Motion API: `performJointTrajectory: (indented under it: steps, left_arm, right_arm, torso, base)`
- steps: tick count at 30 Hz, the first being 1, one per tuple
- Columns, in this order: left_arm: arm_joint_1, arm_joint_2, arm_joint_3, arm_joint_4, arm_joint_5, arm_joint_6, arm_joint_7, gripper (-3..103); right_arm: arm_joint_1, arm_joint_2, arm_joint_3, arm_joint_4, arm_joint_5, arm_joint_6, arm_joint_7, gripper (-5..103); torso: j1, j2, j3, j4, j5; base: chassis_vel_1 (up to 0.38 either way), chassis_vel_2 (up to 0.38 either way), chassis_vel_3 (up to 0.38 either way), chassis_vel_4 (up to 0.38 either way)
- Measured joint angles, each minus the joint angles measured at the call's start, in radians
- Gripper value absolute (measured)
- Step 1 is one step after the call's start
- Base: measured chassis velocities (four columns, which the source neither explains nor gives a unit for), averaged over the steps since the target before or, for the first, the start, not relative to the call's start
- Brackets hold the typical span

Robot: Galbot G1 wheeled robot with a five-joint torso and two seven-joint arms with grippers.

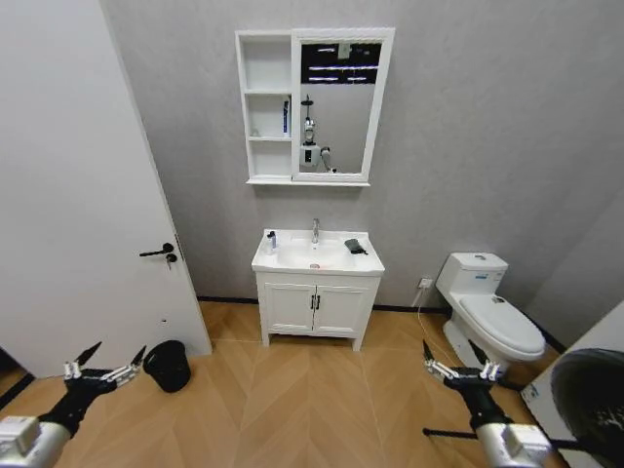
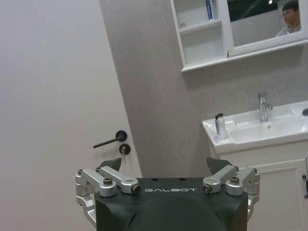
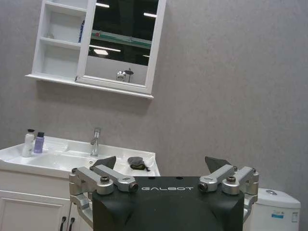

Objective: Move facial cleanser and shampoo from washbasin to cabinet, then wipe washbasin with towel.

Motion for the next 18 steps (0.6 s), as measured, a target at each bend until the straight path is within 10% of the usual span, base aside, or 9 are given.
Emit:
performJointTrajectory:
  steps: [8, 18]
  left_arm:
    - [-0.036, -0.254, 0.196, -0.147, 0.168, 0.027, -0.075, 97]
    - [-0.007, -0.327, 0.248, -0.183, 0.24, 0.014, -0.063, 98]
  right_arm:
    - [-0.121, 0.096, -0.273, 0.019, -0.141, 0.062, 0.109, 100]
    - [-0.144, 0.085, -0.293, 0.006, -0.154, 0.114, 0.141, 100]
  torso:
    - [0.0, 0.0, 0.0, -0.0003, 0.0]
    - [0.0, 0.0, 0.0, -0.0002, 0.0001]
  base:
    - [0.0, 0.0, 0.0, 0.0]
    - [0.0, 0.0, 0.0, 0.0]
